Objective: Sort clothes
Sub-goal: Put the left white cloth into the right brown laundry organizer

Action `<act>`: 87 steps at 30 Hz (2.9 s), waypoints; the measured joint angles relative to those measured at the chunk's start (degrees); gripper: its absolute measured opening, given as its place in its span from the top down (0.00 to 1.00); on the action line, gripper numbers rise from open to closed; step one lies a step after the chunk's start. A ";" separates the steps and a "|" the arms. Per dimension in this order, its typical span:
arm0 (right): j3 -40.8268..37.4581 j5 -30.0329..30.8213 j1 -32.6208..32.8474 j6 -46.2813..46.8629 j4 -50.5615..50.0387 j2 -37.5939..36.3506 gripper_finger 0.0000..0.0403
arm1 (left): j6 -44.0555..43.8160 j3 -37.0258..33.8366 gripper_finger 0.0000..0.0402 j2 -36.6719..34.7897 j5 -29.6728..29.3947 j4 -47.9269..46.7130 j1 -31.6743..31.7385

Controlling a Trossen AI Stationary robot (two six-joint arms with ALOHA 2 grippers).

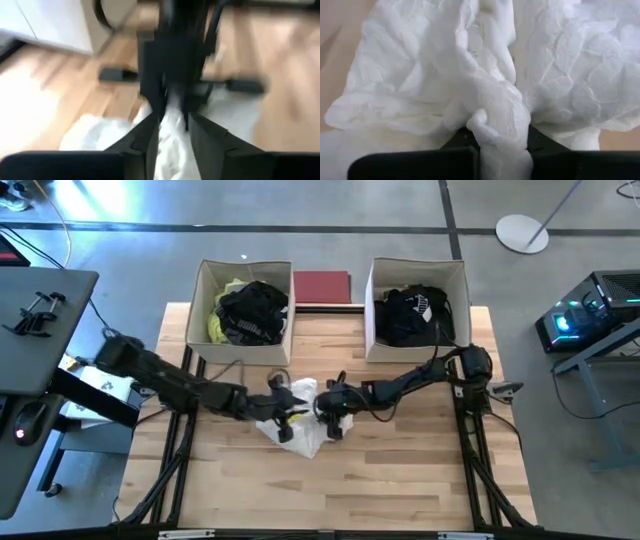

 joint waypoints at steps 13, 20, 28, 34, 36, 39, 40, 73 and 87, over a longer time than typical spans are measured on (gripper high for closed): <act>-0.57 37.28 16.02 -0.95 -27.69 -30.40 0.91 | -9.96 0.04 0.71 -10.83 -19.15 -14.94 -8.05; -0.44 74.49 18.91 -19.08 -27.65 -53.02 0.91 | -10.21 0.12 0.71 -6.93 -21.67 -13.48 -10.22; -0.46 69.28 -3.12 -32.84 -24.24 -69.09 0.91 | -10.21 0.06 0.71 -1.62 -22.58 -12.22 -10.29; -0.46 57.09 -16.96 -33.32 -21.70 -70.75 0.91 | -10.21 0.06 0.71 0.01 -22.58 -11.74 -10.27; -0.46 55.36 -19.63 -34.31 -19.97 -70.39 0.91 | -10.23 0.06 0.71 -0.03 -22.60 -11.69 -10.27; -0.46 55.02 -22.47 -36.45 -18.44 -69.68 0.91 | -10.21 0.06 0.71 -0.02 -22.58 -11.61 -10.27; -0.46 54.64 -23.13 -36.54 -18.22 -69.56 0.91 | -10.21 0.06 0.71 -0.02 -22.58 -11.59 -10.27; -0.39 48.10 -23.49 -36.00 -18.46 -69.67 0.91 | -6.01 0.06 0.71 -0.04 -22.54 -7.20 -10.29; -0.31 1.43 -11.72 -17.53 -18.61 -65.47 0.91 | 14.56 7.96 0.71 -13.01 -34.91 0.70 -10.74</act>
